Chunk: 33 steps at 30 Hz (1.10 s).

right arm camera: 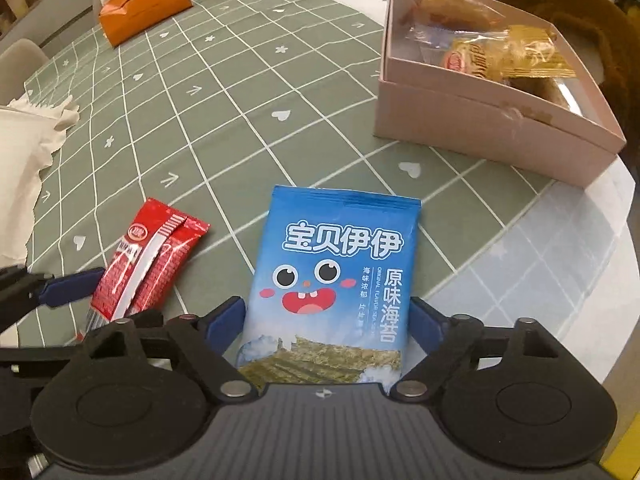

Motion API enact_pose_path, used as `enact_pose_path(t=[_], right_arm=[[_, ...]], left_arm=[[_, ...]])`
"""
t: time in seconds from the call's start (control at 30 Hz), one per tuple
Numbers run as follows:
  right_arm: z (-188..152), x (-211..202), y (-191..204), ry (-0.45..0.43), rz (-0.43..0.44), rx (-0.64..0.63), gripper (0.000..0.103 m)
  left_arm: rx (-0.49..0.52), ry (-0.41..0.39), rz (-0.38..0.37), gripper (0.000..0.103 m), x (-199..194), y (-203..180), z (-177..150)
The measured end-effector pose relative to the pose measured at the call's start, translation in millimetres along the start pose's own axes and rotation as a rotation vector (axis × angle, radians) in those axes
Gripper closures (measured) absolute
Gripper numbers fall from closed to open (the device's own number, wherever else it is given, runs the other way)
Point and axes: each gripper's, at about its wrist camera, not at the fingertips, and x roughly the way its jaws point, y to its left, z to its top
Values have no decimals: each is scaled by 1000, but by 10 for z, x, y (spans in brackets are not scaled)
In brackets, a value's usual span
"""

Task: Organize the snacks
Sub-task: 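Hold the red packet in the left tool while the right tool grasps the blue seaweed packet, then carry both packets over the pink box and open both tools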

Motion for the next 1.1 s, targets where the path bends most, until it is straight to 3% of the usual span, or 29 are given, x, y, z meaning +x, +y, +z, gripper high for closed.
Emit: enact_pose_path(t=[0.2,0.27,0.37,0.47,0.57,0.67,0.77,0.87,0.9,1.0,1.1], right_arm=[[-173,-313,-231,-53,-3,-4,23],[-224,-443,-345,-77,-2,-1,23],[-252,-647,-549,-121,2,43,23],[-159,-965,-781,-203,11,93,23],[95,-1423,-1006,-330,-7,113,23],[347,-1838,-1211,-439,-29,131,23],[553,-2111,-1440,-505,-49,163,23],[651,-2241,-1603,-538,-71,173,23],[650,-2251,-1645,-543,-83,171,23],[659,-2176,-1744,-533,-113,179,23],[673,-2051,-1853,-502,-113,198,23]], left_arm=[[4,-51,11,41,-17,-26,-80],[-12,-61,28,51,-37,-32,-84],[-61,-91,-24,54,-157,-18,20],[-58,-222,-58,54,-508,-83,368],[-68,-373,-142,54,-913,-141,950],[-76,-440,-218,53,-1076,-269,1603],[-85,-420,-277,51,-922,-437,2153],[-98,-387,-329,48,-514,-577,2519],[-82,-369,-324,45,-301,-631,2591],[-91,-218,-277,49,342,-723,2665],[-142,-178,-336,49,608,-656,2571]])
